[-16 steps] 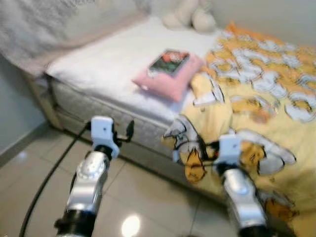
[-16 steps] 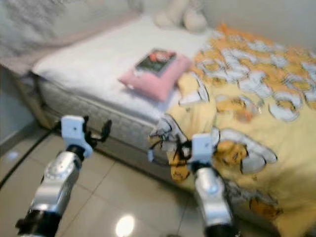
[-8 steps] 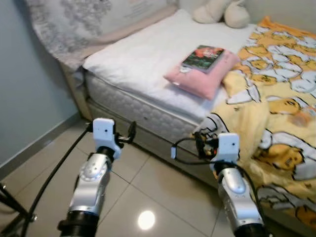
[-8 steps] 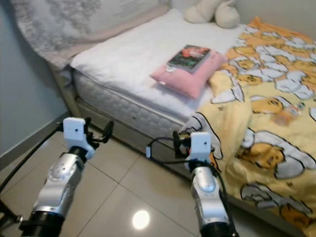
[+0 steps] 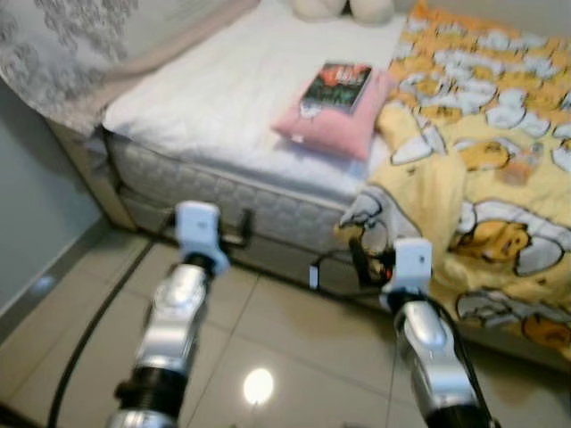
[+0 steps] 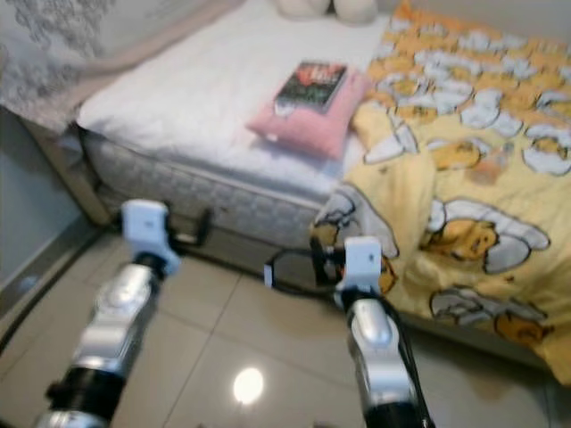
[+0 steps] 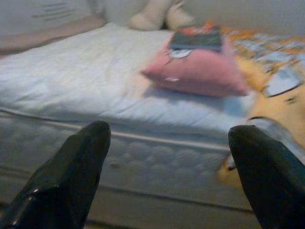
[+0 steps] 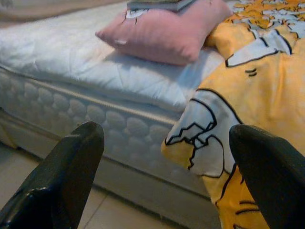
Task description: Clean up the room
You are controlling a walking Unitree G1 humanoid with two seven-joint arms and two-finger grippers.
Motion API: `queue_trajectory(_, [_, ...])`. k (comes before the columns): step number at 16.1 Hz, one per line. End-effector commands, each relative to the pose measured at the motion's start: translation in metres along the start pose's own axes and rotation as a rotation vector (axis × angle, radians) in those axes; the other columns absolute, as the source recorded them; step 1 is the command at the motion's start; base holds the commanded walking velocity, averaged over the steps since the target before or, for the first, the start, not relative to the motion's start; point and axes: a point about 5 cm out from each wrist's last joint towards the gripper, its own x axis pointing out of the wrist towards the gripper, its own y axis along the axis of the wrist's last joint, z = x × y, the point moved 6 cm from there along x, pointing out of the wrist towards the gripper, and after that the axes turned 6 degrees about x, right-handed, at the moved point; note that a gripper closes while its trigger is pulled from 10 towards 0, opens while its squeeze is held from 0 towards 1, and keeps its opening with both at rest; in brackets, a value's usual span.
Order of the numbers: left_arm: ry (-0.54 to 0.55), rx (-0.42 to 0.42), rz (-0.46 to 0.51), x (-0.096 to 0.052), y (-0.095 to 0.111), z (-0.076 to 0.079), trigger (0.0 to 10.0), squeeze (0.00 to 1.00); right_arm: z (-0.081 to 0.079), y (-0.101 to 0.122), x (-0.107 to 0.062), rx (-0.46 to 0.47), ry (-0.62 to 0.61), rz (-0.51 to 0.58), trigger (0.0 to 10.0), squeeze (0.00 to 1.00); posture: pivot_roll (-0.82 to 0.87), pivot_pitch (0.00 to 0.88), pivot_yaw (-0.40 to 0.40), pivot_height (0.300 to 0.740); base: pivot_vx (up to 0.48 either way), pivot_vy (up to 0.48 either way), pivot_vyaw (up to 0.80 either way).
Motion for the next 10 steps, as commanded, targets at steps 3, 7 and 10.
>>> queue_trajectory(3, [0.038, -0.009, 0.023, 0.001, 0.005, -0.01, 10.0, 0.0, 0.011, 0.011, 0.003, 0.017, -0.061, 0.041, 10.0, 0.0, -0.02, 0.0, 0.041, 0.74, 0.48, 0.0, 0.0])
queue_trajectory(7, [0.03, -0.014, 0.031, 0.002, 0.006, -0.007, 10.0, 0.0, 0.016, 0.015, 0.004, 0.054, -0.073, 0.046, 10.0, 0.0, -0.02, 0.0, 0.036, 0.74, 0.48, 0.0, -0.51])
queue_trajectory(10, [0.023, -0.024, 0.029, 0.002, 0.003, -0.004, 10.0, 0.0, 0.011, 0.02, 0.005, 0.024, -0.054, 0.072, 10.0, 0.0, -0.02, 0.0, 0.035, 0.74, 0.48, 0.0, -0.46])
